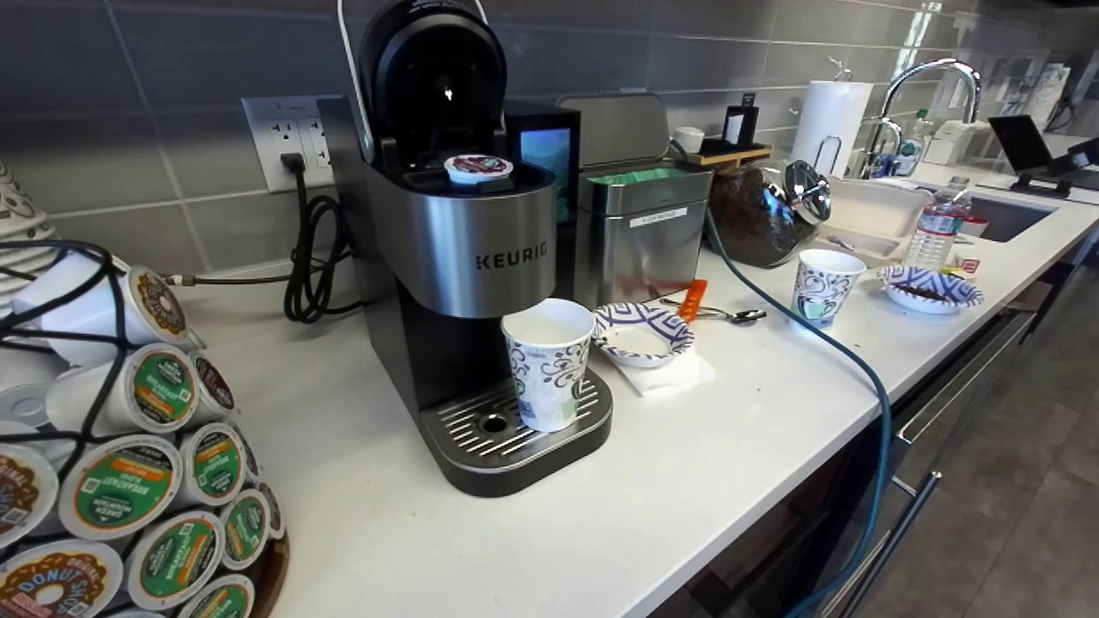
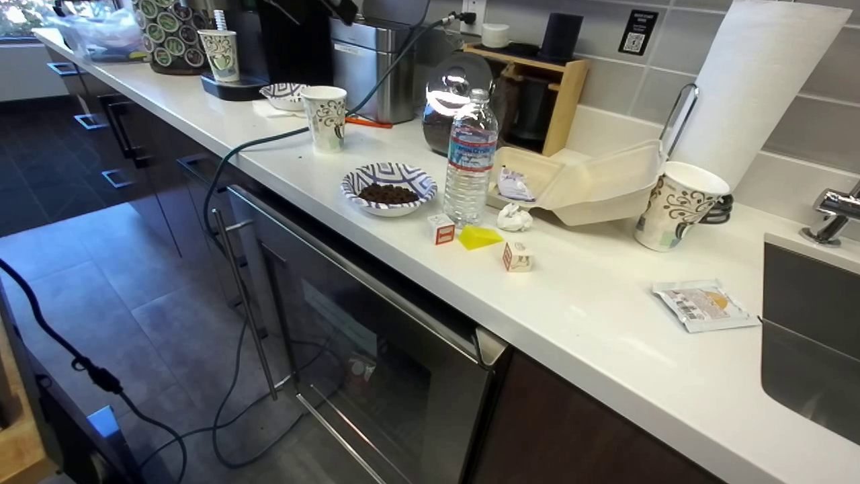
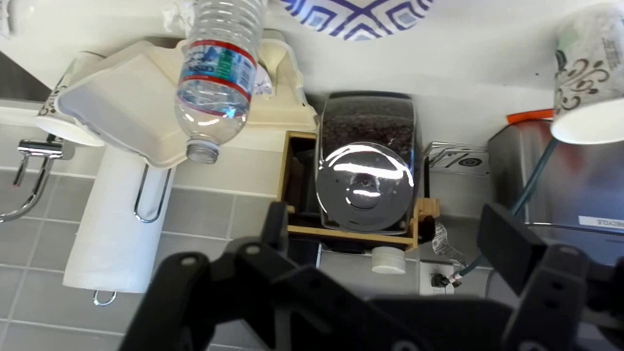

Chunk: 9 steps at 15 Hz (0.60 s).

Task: Move the water bottle to the left.

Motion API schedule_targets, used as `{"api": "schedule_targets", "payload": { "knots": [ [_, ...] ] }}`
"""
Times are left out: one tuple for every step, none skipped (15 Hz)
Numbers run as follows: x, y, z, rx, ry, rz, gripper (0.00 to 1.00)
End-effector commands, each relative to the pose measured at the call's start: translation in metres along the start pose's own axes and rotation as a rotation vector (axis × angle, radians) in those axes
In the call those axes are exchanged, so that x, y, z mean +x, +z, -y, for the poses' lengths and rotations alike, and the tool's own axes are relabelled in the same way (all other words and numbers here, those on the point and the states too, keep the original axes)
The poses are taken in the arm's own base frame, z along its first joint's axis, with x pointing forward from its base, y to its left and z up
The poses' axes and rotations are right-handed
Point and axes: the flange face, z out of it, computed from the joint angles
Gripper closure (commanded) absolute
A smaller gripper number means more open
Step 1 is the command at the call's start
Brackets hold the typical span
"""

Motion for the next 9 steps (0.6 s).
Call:
{"api": "schedule_targets", "payload": {
  "knots": [
    [-0.027,0.025,-0.026,0.001,-0.018,-0.062,0.00],
    [-0.030,0.033,-0.031,0.000,-0.016,-0.076,0.00],
    [-0.032,0.041,-0.041,0.000,-0.013,-0.082,0.00],
    [-0.034,0.048,-0.049,0.000,-0.017,-0.084,0.00],
    [-0.035,0.055,-0.057,-0.001,0.001,-0.083,0.00],
    [-0.035,0.042,-0.043,-0.004,-0.021,-0.054,0.00],
    [-0.036,0.046,-0.047,-0.002,-0.021,-0.057,0.00],
    [-0.035,0.045,-0.047,-0.002,-0.023,-0.059,0.00],
    [-0.033,0.044,-0.047,-0.004,-0.025,-0.061,0.00]
  ]
}}
